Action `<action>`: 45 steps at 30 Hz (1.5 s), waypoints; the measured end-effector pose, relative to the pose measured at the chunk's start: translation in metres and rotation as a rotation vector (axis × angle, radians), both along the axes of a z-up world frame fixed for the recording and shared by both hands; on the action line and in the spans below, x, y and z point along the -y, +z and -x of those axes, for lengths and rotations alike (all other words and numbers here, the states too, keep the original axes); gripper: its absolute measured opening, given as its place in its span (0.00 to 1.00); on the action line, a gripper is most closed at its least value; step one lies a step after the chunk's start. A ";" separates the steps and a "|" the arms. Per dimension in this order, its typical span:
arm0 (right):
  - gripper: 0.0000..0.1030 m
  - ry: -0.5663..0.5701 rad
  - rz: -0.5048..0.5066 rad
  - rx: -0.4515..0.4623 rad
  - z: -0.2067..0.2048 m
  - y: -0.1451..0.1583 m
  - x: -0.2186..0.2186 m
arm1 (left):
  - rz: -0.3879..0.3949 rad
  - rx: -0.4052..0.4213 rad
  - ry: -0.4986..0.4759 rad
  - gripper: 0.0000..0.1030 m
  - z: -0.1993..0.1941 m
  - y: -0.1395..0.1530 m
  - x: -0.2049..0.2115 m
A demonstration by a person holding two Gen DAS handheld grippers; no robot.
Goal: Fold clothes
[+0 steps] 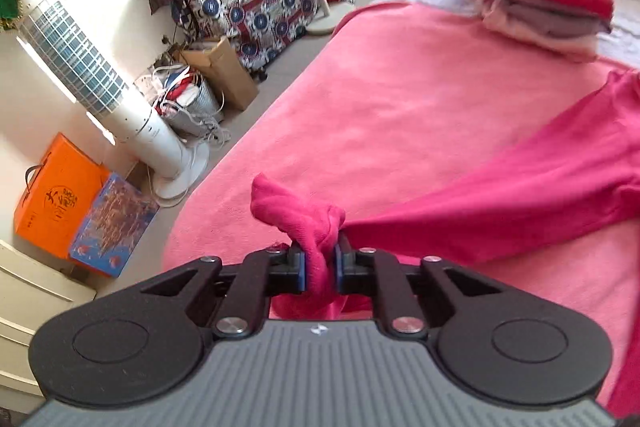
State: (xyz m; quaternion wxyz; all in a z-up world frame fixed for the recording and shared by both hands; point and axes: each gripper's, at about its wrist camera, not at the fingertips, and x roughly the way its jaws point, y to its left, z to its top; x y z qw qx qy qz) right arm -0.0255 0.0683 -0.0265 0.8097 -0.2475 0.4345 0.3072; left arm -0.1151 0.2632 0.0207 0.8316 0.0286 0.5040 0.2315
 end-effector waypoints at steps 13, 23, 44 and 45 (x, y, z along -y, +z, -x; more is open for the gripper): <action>0.47 -0.262 -0.130 0.086 -0.104 0.007 -0.009 | -0.073 -0.054 0.112 0.41 0.012 -0.020 -0.037; 0.51 -0.568 -0.229 -0.019 -0.190 -0.029 0.005 | -0.082 -0.053 0.151 0.43 0.012 -0.034 -0.049; 0.14 -0.596 -0.207 0.075 -0.224 -0.041 0.009 | -0.096 -0.047 0.173 0.62 0.021 -0.013 -0.057; 0.22 -0.582 -0.193 0.085 -0.220 -0.034 0.008 | -0.104 -0.039 0.196 0.62 0.025 -0.008 -0.062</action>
